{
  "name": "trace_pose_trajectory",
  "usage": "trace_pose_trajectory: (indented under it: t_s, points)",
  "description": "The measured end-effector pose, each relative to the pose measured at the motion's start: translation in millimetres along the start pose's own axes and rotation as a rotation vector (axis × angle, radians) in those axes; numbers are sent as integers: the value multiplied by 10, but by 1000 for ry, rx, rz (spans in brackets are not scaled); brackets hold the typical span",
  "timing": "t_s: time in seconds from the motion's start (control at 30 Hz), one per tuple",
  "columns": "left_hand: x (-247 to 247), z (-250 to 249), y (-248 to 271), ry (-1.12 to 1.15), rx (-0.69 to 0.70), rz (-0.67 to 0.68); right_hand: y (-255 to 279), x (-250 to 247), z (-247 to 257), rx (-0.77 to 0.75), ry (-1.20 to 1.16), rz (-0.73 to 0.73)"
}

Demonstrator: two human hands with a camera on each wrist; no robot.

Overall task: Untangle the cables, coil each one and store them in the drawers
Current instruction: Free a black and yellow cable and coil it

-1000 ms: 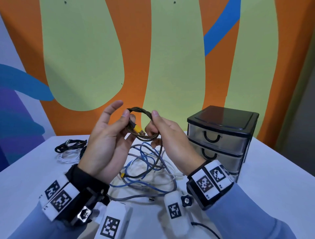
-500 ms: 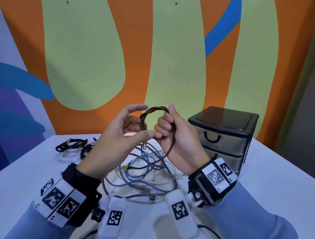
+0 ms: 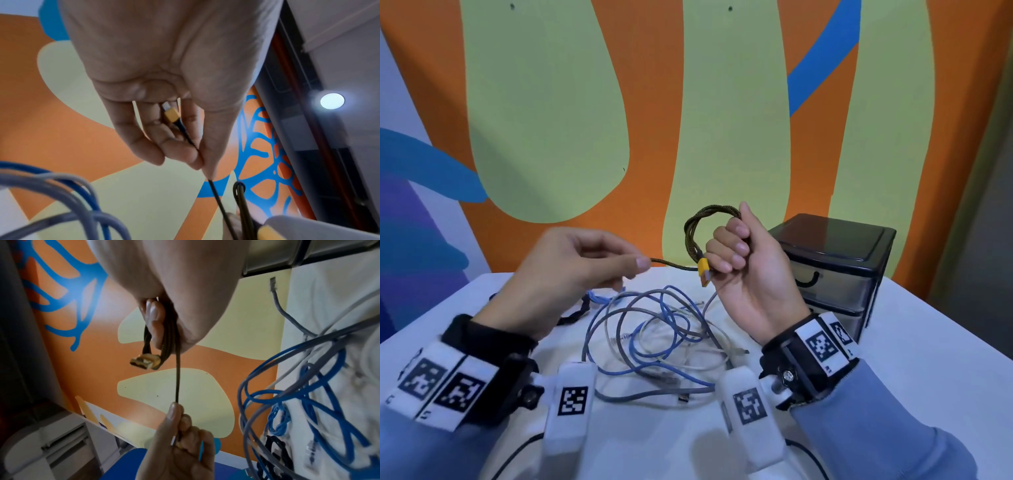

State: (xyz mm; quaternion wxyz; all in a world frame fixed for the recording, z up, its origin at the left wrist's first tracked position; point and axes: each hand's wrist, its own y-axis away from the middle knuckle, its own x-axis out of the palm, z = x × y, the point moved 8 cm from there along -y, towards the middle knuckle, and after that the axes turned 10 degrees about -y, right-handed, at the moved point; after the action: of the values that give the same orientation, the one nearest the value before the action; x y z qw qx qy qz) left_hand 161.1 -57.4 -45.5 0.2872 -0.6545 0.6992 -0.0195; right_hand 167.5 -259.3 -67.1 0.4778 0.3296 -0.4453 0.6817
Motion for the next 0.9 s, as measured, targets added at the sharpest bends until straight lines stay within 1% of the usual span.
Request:
trace_pose_trajectory:
  t_s: [0.07, 0.1, 0.2, 0.27, 0.37, 0.47, 0.5, 0.6, 0.67, 0.8, 0.9]
  points:
    - [-58, 58, -15, 82, -45, -8, -1, 7, -35, -6, 73, 10]
    - [-42, 82, -26, 165, -61, 1, -2, 3, -53, -10, 124, 10]
    - [121, 16, 9, 459, -68, 45, 11, -13, -150, -3, 291, 6]
    - [234, -51, 45, 534, -45, 92, 21, -17, -229, 13, 363, 11]
    - [285, -132, 75, 440, 40, 112, 29, -19, -270, 39, 404, 13]
    - [264, -182, 92, 167, 148, 70, 42, -29, -284, 65, 426, 10]
    - [282, -178, 94, 106, 162, 72, 49, -30, -290, 68, 437, 14]
    - [327, -116, 93, 117, 111, 86, 59, -35, -318, 70, 456, 21]
    - [355, -120, 103, 131, 112, 83, 55, -40, -331, 72, 457, 27]
    - [392, -150, 104, 73, 129, -11, 47, -56, -305, 45, 454, 18]
    - [366, -103, 82, 75, 71, -56, 54, -54, -285, 28, 469, 28]
